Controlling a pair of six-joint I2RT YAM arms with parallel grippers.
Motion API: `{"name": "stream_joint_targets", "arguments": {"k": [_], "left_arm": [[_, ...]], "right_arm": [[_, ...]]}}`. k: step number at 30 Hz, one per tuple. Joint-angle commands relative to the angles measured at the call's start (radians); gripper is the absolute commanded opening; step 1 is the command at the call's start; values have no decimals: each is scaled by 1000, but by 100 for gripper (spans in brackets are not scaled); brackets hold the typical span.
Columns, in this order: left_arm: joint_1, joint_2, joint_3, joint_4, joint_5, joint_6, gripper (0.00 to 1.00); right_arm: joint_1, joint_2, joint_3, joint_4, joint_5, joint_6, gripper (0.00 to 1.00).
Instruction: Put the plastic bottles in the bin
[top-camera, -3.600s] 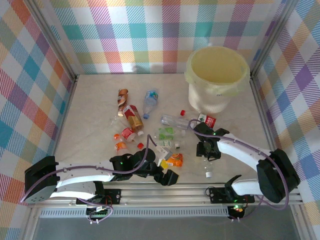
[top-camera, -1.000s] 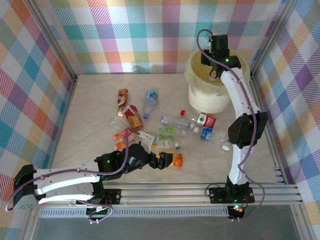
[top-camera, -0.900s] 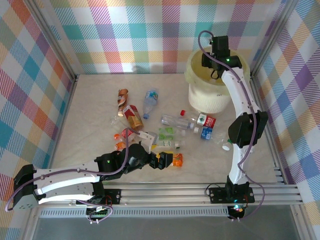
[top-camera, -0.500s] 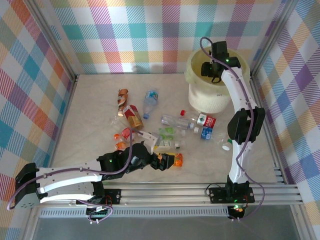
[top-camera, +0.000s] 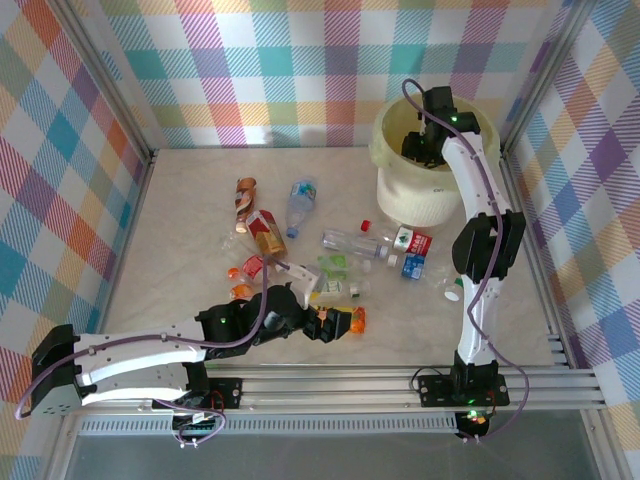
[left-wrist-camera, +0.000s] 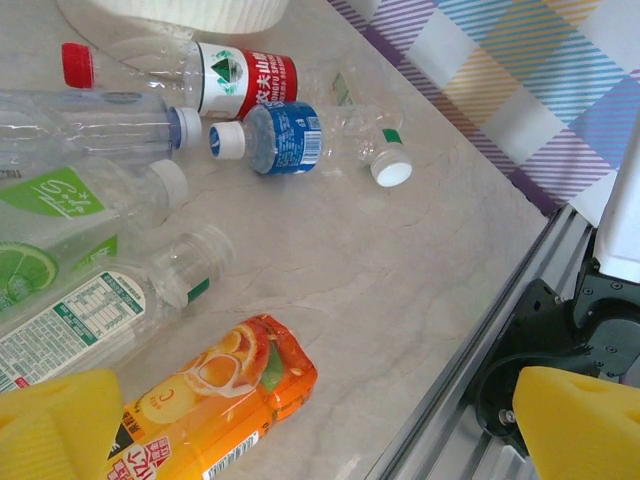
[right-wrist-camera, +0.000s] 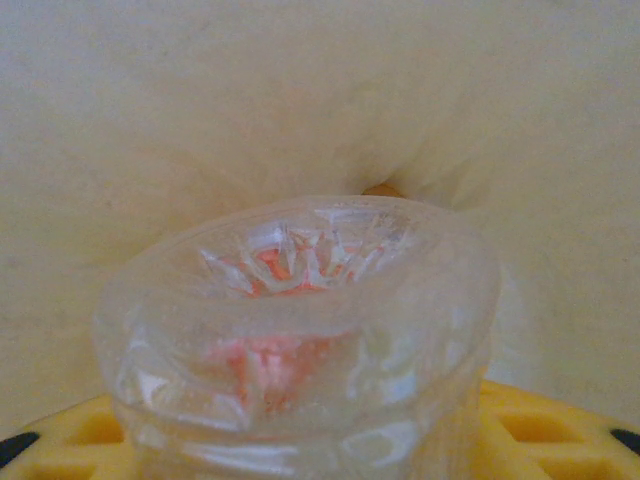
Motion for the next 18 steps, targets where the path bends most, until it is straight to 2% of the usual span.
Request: {"name": "stream_joint_targets", "arguments": {"k": [1, 8, 18], "left_arm": [[-6, 10, 41, -13, 21, 19, 100], [-6, 40, 70, -43, 63, 48, 100], [-6, 59, 126, -149, 63, 123, 100]], "right_arm": [[-9, 12, 44, -32, -21, 15, 57], [-9, 3, 76, -50, -24, 17, 69], [-9, -53, 110, -73, -29, 17, 77]]}}
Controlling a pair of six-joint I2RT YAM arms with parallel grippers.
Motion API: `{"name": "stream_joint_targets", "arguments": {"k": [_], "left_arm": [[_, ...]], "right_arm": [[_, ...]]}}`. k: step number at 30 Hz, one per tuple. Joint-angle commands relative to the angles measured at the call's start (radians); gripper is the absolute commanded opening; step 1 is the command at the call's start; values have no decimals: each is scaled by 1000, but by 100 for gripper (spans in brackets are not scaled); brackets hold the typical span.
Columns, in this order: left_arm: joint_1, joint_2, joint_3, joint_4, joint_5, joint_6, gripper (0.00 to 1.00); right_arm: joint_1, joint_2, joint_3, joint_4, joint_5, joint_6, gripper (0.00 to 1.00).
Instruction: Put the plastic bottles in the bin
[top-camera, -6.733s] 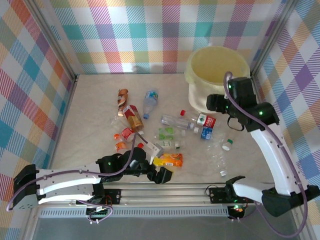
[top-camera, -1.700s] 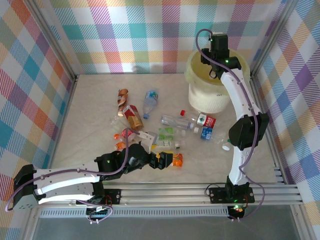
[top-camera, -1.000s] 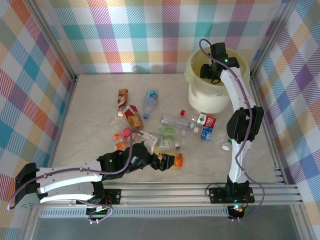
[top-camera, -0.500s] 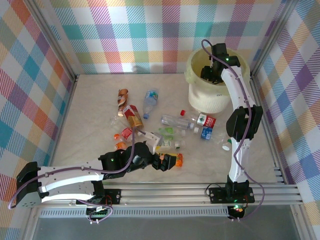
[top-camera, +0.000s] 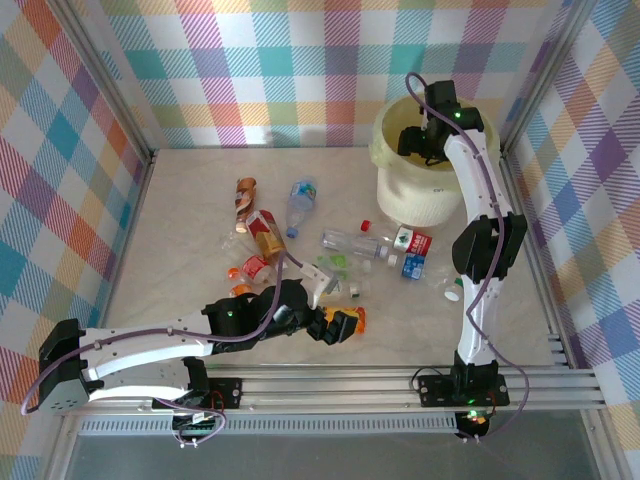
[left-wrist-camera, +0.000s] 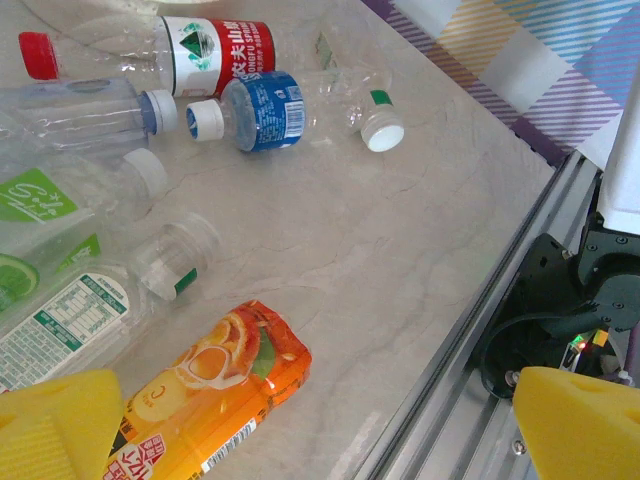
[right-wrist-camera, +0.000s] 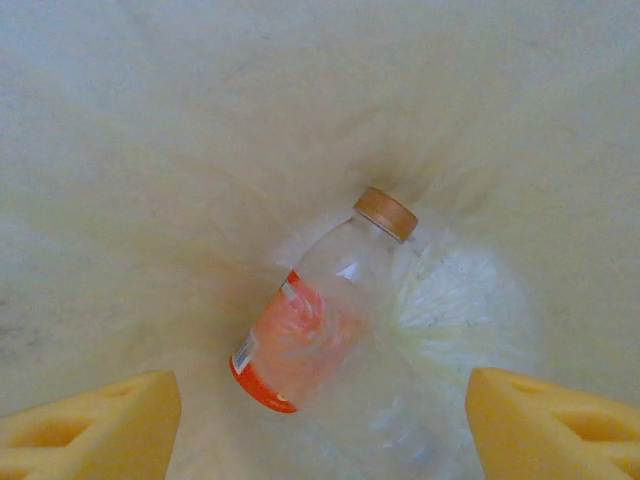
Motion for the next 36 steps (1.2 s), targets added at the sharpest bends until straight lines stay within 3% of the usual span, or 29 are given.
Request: {"name": "stream_joint_targets", "arguments": {"k": [1, 15, 27, 36], "left_arm": [[-6, -4, 29, -41, 12, 42, 100], [-6, -37, 21, -78, 27, 85, 100], [-6, -67, 34, -156, 38, 143, 100], [-6, -25, 115, -374, 20, 223, 100]], "right_arm": [[-6, -59, 39, -29, -21, 4, 77], [-4, -213, -18, -26, -40, 4, 84], [55, -567, -406, 183, -60, -21, 84], [209, -854, -735, 249, -21, -37, 83]]}}
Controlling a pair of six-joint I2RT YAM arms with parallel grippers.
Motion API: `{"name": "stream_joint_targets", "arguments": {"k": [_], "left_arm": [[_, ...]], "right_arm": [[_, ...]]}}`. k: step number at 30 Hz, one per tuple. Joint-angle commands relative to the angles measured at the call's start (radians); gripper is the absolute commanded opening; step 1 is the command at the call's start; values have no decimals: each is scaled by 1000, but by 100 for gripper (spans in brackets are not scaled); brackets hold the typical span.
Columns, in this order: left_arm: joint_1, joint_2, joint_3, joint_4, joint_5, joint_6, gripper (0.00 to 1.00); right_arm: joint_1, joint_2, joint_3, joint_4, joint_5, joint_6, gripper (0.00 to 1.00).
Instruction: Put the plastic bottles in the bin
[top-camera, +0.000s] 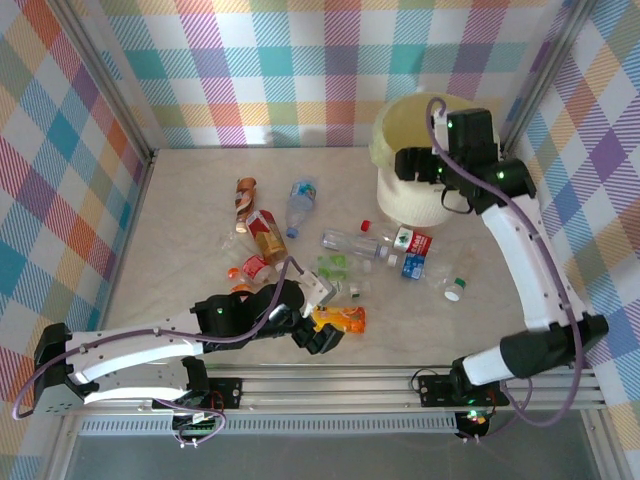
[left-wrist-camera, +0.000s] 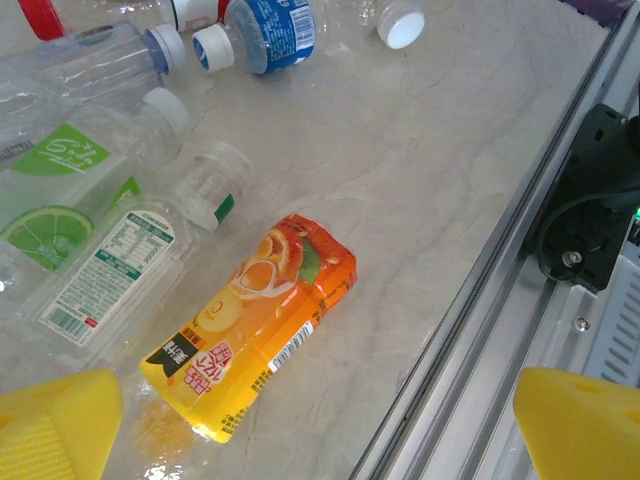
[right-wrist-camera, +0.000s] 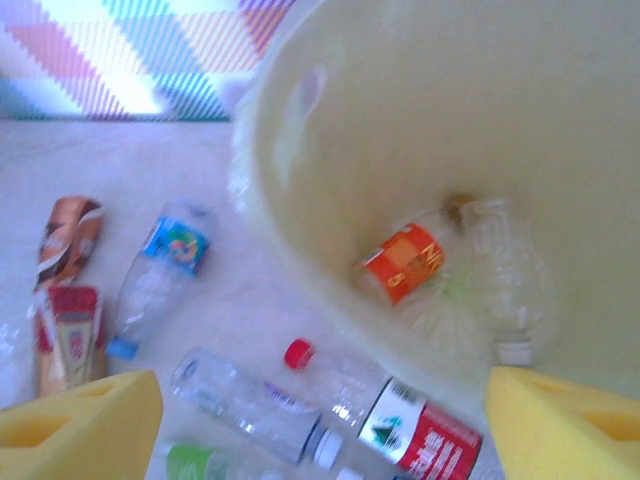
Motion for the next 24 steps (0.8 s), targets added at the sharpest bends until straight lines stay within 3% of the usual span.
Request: {"name": "stream_joint_targets", "arguments": {"k": [1, 6, 14, 24], "left_arm": [[-5, 21, 43, -103, -7, 40, 100], [-6, 37, 47, -170, -7, 44, 100], [-6, 147, 138, -332, -71, 175, 99], [-6, 365, 239, -404, -101, 270, 90]], "right_arm": [[51, -88, -91, 42, 5, -11, 83], [94, -232, -275, 45, -88, 48, 84], [95, -474, -554, 72, -326, 164, 84], [95, -669, -720, 40, -471, 202, 85]]}}
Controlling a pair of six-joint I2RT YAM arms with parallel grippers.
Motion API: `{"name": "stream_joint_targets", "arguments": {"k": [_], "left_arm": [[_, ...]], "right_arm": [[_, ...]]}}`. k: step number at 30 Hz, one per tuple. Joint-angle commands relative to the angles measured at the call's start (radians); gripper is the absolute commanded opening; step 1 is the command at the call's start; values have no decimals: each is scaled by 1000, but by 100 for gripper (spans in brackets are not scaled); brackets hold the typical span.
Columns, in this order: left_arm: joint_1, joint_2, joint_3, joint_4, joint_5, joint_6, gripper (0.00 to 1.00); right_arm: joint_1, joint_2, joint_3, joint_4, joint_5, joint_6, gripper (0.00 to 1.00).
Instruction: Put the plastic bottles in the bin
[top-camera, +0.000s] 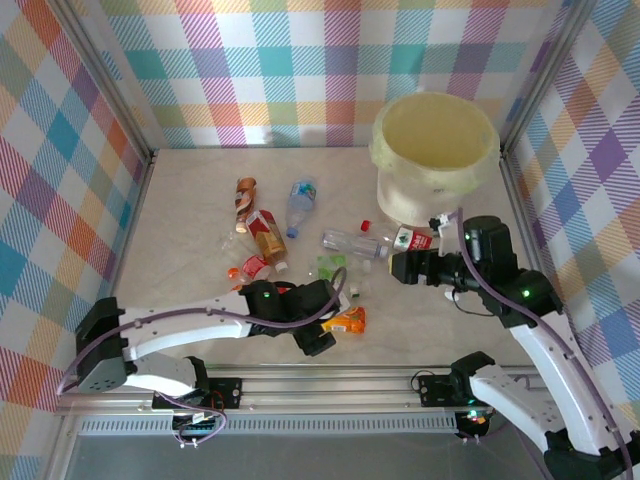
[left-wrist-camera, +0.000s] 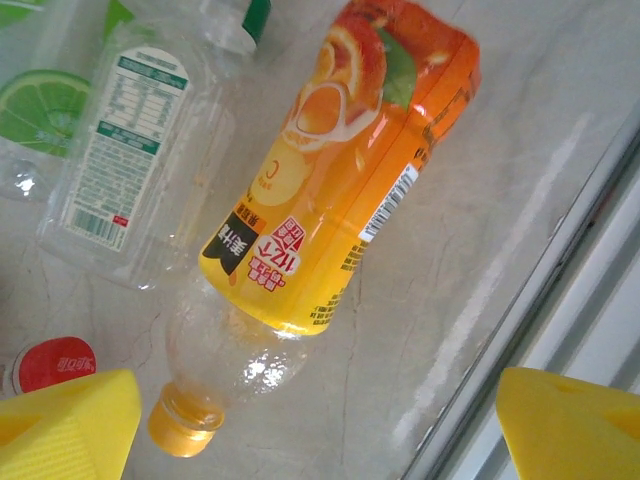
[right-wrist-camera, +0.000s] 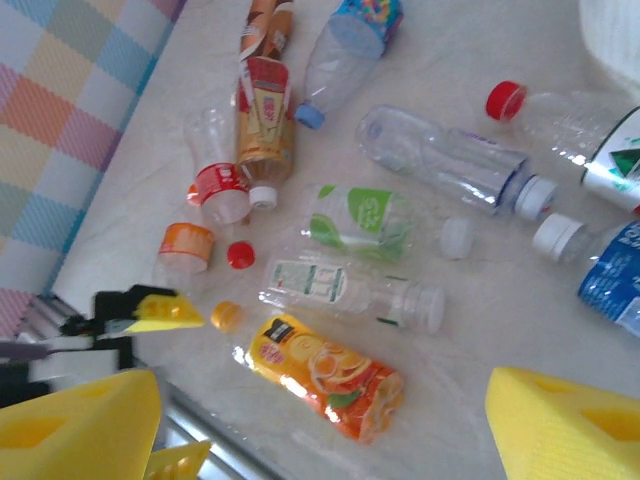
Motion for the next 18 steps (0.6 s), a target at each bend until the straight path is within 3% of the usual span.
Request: {"name": "stream_joint_targets", "arguments": {"k": [1, 18], "left_arm": [[-5, 50, 41, -50, -22, 67, 89], [70, 227, 37, -18, -38, 117, 92]], "right_arm": [[5, -48, -33, -2, -106, 17, 86], [5, -93, -81, -20, -131, 17, 87]]}}
